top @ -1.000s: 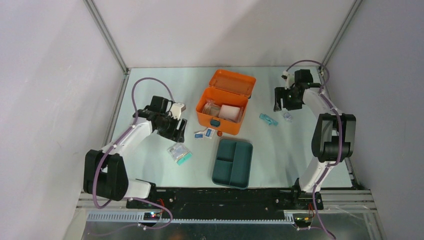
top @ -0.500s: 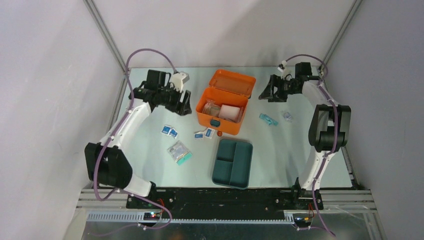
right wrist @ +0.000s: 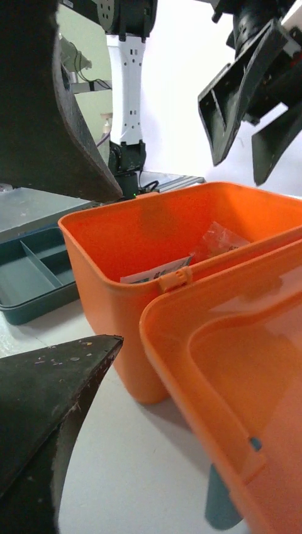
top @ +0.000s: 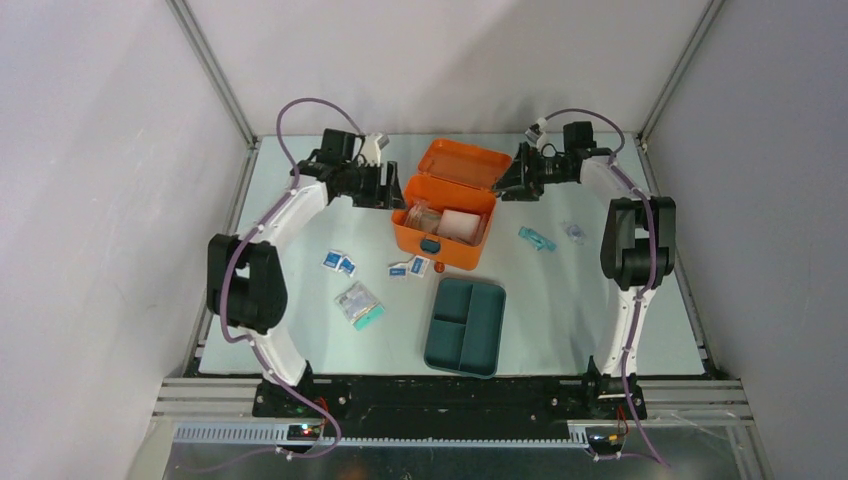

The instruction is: Organize the medicine kit

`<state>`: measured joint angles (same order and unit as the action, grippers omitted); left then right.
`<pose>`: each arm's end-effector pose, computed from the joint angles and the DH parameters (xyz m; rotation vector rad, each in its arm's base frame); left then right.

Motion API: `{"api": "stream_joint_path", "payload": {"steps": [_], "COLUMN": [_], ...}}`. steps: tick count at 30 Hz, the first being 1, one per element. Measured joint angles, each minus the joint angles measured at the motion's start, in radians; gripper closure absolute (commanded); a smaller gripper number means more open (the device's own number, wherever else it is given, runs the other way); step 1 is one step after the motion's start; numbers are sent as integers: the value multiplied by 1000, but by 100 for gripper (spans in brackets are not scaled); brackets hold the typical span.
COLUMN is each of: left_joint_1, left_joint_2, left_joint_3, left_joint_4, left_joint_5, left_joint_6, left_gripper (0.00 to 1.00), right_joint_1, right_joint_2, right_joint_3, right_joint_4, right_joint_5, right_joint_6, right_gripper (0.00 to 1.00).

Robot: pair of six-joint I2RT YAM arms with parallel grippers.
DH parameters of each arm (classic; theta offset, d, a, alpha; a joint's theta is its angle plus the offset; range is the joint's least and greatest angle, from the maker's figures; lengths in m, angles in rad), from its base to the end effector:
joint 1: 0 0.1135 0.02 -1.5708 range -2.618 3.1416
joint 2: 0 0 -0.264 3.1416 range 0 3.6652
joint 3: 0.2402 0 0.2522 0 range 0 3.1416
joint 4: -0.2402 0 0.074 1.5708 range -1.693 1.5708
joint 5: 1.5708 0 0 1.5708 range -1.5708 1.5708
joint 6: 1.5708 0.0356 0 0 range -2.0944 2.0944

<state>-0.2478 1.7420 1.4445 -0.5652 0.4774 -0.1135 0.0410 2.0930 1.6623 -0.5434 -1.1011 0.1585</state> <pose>0.3697 -0.1104 0.2790 0.3811 2.4093 -0.7429 0.4483 0.0502 0.2200 -0.2955 2.2990 1.4610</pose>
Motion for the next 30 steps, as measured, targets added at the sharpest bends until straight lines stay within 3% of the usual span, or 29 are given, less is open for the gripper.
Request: {"api": "stream_joint_path", "payload": {"steps": [9,21,27,30], "left_joint_1": [-72,-182,-180,-167], "left_joint_2": [38,-24,-104,-161], "left_joint_3": [-22,-164,-202,-227], "left_joint_4": [40,63,64,65], "left_joint_5": [13,3,-59,-81], "left_joint_6": [-71,-70,-51,-34], "left_gripper": [26,25,24,23], "right_joint_1": [22,19,-20,-54], "right_joint_2": [55,77,-17,-162], "right_joint_3": [63,96,16,-50], "right_joint_4": [21,-8,-47,-78], "right_joint_5": [-22,14,158,296], "right_joint_6": [33,15,-31,-73], "right_gripper": [21,21,21,20]}}
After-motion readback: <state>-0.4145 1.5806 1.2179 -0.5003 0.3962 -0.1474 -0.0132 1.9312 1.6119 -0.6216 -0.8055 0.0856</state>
